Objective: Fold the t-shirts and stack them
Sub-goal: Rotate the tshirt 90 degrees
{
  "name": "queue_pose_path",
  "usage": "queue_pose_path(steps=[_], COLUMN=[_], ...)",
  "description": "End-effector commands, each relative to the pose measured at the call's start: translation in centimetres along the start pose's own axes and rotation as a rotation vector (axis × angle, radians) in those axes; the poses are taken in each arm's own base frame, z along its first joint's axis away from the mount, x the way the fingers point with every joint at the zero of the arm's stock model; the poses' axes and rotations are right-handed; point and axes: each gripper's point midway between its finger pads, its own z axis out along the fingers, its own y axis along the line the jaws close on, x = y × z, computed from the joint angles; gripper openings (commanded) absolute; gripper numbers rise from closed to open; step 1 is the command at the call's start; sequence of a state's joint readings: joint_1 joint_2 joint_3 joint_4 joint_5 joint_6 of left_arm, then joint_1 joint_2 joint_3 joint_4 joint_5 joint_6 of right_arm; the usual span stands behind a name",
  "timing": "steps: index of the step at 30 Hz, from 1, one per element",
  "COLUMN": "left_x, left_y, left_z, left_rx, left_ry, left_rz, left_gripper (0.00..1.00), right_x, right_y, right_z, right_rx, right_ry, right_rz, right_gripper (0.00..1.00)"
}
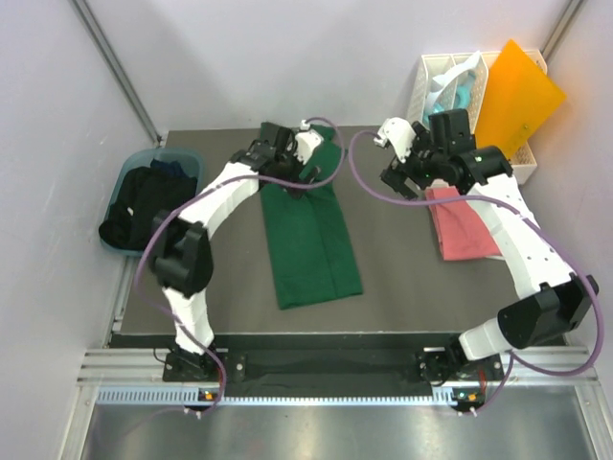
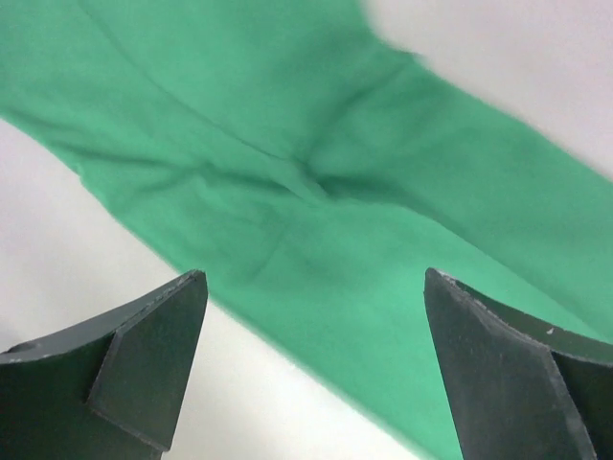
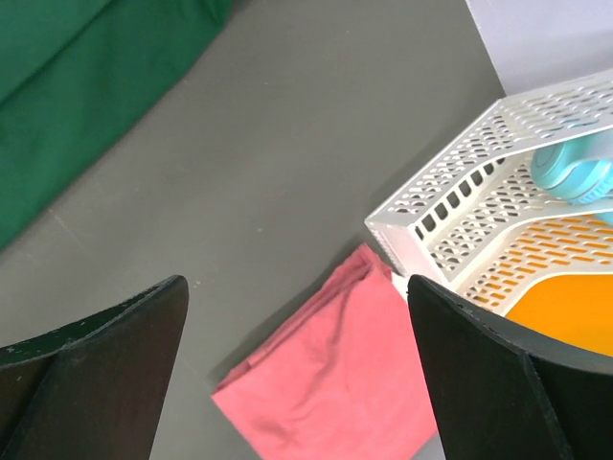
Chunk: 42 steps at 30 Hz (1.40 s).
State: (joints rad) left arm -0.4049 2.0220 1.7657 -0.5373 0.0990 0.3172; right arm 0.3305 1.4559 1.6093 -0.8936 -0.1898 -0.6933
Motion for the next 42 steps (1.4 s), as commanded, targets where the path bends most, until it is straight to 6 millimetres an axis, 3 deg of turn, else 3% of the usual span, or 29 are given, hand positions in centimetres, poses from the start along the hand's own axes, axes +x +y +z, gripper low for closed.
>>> queue_pose_path(steps=[1, 2, 3, 5, 6, 8, 9, 11, 17, 26, 30, 38, 42], left_x=[4.0, 4.2, 7.7, 9.4, 12.5, 13.6, 15.7, 16.9, 17.3, 17.4, 18.3, 20.9, 21.0], left_y=[-5.4, -5.9, -7.6, -8.7, -10.4, -10.6, -11.8, -12.6, -14.9, -20.2, -20.8, -21.1, -21.1], left_z=[-5.5, -7.2, -7.1, -8.7, -8.6, -9.6, -9.6, -10.0, -10.8, -12.8, -12.7, -10.3, -9.8], left_rx=[0.111, 0.099, 0.127, 0.113, 0.142, 0.089, 0.113, 0.128, 0.210, 0.297, 0.311, 0.314, 0.311], left_ry=[0.026, 0.011, 0.080, 0.087, 0.140, 0.139, 0.168, 0.183, 0.191, 0.125, 0.134, 0.194, 0.209], left_rz=[0.287, 0.318, 0.357, 0.430, 0.477, 0.538, 0.570, 0.557, 0.572, 0.609, 0.622, 0.649, 0.653], left_gripper=[0.99, 0.99, 0.99, 0.99, 0.99, 0.99, 0.99, 0.99, 0.99, 0.99, 0.99, 0.99, 0.99], right_x=[-1.4, -1.0, -0.9, 0.1, 0.2, 1.1, 1.2, 1.5, 1.8, 3.8, 4.8, 4.1, 4.1], right_y=[-2.4, -2.6, -2.9, -3.3, -3.6, -4.0, -4.2, -4.4, -4.7, -3.1, -2.1, -2.7, -2.8], right_z=[0.0, 0.1, 0.1, 0.1, 0.1, -0.3, -0.4, -1.0, -2.8, -2.7, -2.5, -3.4, -3.5], right_rx=[0.086, 0.092, 0.105, 0.122, 0.134, 0.152, 0.159, 0.174, 0.217, 0.186, 0.159, 0.187, 0.193], right_ry=[-0.057, -0.050, -0.055, -0.043, -0.049, -0.042, -0.044, -0.044, -0.040, 0.010, 0.039, 0.026, 0.032], right_rz=[-0.065, -0.061, -0.063, -0.051, -0.052, -0.039, -0.035, -0.032, -0.044, -0.020, -0.012, 0.003, 0.010], right_gripper=[0.97, 0.97, 0.97, 0.97, 0.97, 0.97, 0.97, 0.97, 0.97, 0.97, 0.96, 0.96, 0.96])
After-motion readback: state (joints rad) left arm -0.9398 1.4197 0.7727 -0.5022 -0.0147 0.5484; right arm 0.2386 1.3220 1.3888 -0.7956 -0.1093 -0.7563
